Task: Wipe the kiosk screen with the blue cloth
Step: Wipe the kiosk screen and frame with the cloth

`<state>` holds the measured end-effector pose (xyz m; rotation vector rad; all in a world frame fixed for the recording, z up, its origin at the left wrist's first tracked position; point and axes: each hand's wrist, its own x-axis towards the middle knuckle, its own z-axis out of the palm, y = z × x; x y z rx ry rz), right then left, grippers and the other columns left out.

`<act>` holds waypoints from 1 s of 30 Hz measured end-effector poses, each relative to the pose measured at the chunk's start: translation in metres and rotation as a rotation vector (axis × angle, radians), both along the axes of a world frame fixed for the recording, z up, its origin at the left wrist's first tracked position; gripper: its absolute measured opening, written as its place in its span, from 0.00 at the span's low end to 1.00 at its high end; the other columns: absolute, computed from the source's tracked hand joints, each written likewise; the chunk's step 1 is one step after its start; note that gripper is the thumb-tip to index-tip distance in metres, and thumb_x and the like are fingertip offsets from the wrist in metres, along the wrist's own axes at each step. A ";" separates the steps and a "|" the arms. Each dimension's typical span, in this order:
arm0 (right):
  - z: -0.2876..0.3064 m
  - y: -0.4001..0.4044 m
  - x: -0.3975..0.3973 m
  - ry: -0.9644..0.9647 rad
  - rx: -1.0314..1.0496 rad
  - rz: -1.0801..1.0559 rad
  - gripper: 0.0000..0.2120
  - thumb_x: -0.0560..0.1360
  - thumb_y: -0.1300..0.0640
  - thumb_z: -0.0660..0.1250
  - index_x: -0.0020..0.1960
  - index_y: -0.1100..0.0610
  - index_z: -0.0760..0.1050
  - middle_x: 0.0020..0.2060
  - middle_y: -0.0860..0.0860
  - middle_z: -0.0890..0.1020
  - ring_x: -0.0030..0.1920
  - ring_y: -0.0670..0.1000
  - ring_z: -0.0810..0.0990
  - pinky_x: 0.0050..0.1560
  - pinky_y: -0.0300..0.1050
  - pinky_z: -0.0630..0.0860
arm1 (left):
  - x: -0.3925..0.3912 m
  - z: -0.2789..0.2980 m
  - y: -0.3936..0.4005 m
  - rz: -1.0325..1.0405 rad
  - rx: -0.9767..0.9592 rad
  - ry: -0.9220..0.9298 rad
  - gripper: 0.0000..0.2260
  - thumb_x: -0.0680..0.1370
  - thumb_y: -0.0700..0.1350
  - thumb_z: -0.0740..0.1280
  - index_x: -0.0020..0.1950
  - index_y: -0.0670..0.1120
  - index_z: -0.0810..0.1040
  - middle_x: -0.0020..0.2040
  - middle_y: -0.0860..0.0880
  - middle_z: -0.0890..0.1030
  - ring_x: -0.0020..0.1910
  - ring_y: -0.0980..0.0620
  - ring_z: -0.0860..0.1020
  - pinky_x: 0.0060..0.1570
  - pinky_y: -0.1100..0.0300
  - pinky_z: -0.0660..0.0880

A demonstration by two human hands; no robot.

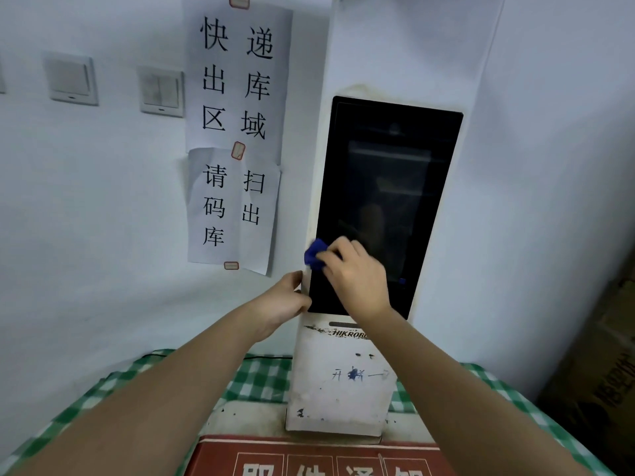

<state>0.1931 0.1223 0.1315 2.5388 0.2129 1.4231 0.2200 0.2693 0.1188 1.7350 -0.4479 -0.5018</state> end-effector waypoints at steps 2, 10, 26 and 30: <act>0.003 0.003 0.002 -0.026 0.010 0.005 0.10 0.64 0.64 0.76 0.44 0.56 0.81 0.40 0.52 0.78 0.36 0.52 0.75 0.25 0.39 0.62 | 0.000 0.002 -0.001 0.003 -0.028 0.018 0.28 0.70 0.29 0.57 0.70 0.43 0.68 0.62 0.41 0.75 0.53 0.50 0.74 0.56 0.57 0.73; -0.026 0.004 -0.009 0.245 -0.214 0.022 0.21 0.50 0.65 0.81 0.41 0.56 0.79 0.38 0.51 0.76 0.36 0.52 0.74 0.28 0.40 0.58 | -0.003 -0.003 0.009 0.037 0.044 0.071 0.35 0.73 0.29 0.58 0.77 0.54 0.58 0.70 0.54 0.70 0.65 0.51 0.71 0.65 0.56 0.71; -0.035 0.007 -0.003 0.255 -0.270 0.079 0.17 0.54 0.65 0.79 0.39 0.55 0.79 0.40 0.51 0.77 0.36 0.51 0.75 0.25 0.41 0.66 | -0.001 -0.008 0.014 0.105 0.115 0.128 0.35 0.74 0.31 0.60 0.78 0.49 0.54 0.68 0.50 0.72 0.62 0.49 0.74 0.59 0.56 0.75; -0.014 0.003 -0.001 0.129 -0.121 0.063 0.16 0.58 0.63 0.79 0.44 0.54 0.80 0.40 0.50 0.77 0.37 0.52 0.75 0.26 0.40 0.62 | -0.002 -0.006 0.010 0.108 0.153 0.116 0.33 0.74 0.31 0.60 0.77 0.47 0.55 0.71 0.47 0.68 0.63 0.49 0.74 0.57 0.57 0.76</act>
